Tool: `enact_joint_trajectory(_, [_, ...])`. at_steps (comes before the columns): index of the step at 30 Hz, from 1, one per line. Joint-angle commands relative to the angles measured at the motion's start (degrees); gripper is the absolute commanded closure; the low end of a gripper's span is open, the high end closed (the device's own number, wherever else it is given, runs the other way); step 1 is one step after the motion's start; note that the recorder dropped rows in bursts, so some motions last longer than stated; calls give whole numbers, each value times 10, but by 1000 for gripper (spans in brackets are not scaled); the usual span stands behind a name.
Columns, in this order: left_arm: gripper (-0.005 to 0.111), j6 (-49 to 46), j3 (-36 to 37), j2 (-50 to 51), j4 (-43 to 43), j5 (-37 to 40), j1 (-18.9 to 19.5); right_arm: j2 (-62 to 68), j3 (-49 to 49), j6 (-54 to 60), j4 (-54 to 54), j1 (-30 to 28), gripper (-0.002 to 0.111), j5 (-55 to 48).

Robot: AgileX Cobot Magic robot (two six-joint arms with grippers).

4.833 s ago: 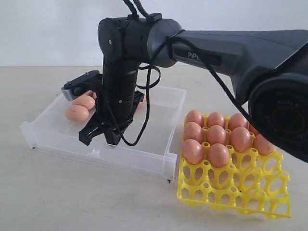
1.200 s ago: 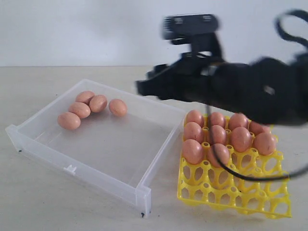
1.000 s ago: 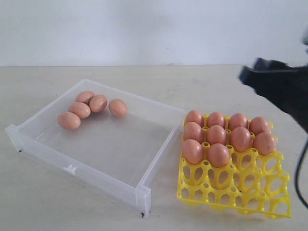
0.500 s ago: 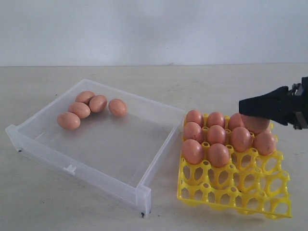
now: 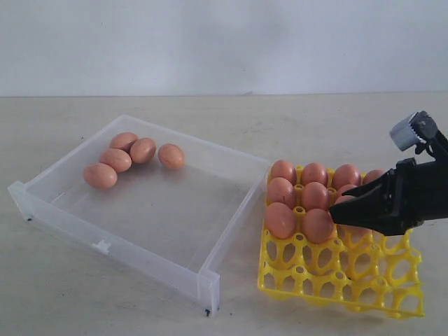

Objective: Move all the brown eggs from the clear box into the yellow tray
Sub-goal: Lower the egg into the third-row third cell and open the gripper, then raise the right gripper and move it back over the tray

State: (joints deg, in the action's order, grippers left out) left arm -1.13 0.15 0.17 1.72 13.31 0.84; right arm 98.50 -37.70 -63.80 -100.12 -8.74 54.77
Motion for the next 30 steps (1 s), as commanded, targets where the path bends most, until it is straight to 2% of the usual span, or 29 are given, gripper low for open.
enact_joint_trajectory(1, [111, 0, -1, -2, 3, 0, -2, -1, -1, 16, 2, 3, 109, -11])
enact_joint_trajectory(3, [111, 0, -1, -2, 3, 0, -2, -1, -1, 16, 2, 3, 108, -11])
enact_joint_trajectory(5, [111, 0, -1, -2, 3, 0, -2, -1, -1, 14, 2, 3, 101, -10])
enact_joint_trajectory(6, [111, 0, -1, -2, 3, 0, -2, -1, -1, 14, 2, 3, 91, -9])
enact_joint_trajectory(7, [111, 0, -1, -2, 3, 0, -2, -1, -1, 14, 2, 3, 86, -9])
enact_joint_trajectory(8, [111, 0, -1, -2, 3, 0, -2, -1, -1, 14, 2, 3, 74, -9])
enact_joint_trajectory(10, [111, 0, -1, -2, 3, 0, -2, -1, -1, 14, 13, 3, 62, -9])
enact_joint_trajectory(12, [111, 0, -1, -2, 3, 0, -2, -1, -1, 14, 26, 3, 52, -9])
enact_joint_trajectory(14, [111, 0, -1, -2, 3, 0, -2, -1, -1, 14, 41, 3, 48, -10])
enact_joint_trajectory(22, [111, 0, -1, -2, 3, 0, -2, -1, -1, 14, 62, 3, 49, -14])
enact_joint_trajectory(25, [111, 0, -1, -2, 3, 0, -2, -1, -1, 14, 97, 3, 51, 48])
enact_joint_trajectory(26, [111, 0, -1, -2, 3, 0, -2, -1, -2, 14, 109, 3, 56, 78])
enact_joint_trajectory(28, [111, 0, -1, -2, 3, 0, -2, -2, -23, 24, 142, 20, 97, 152])
enact_joint_trajectory(29, [111, 0, -1, -2, 3, 0, -2, -7, -33, 17, 139, 31, 109, 152])
enact_joint_trajectory(30, [111, 0, -1, -2, 3, 0, -2, -22, -48, 11, 135, 61, 108, 152])
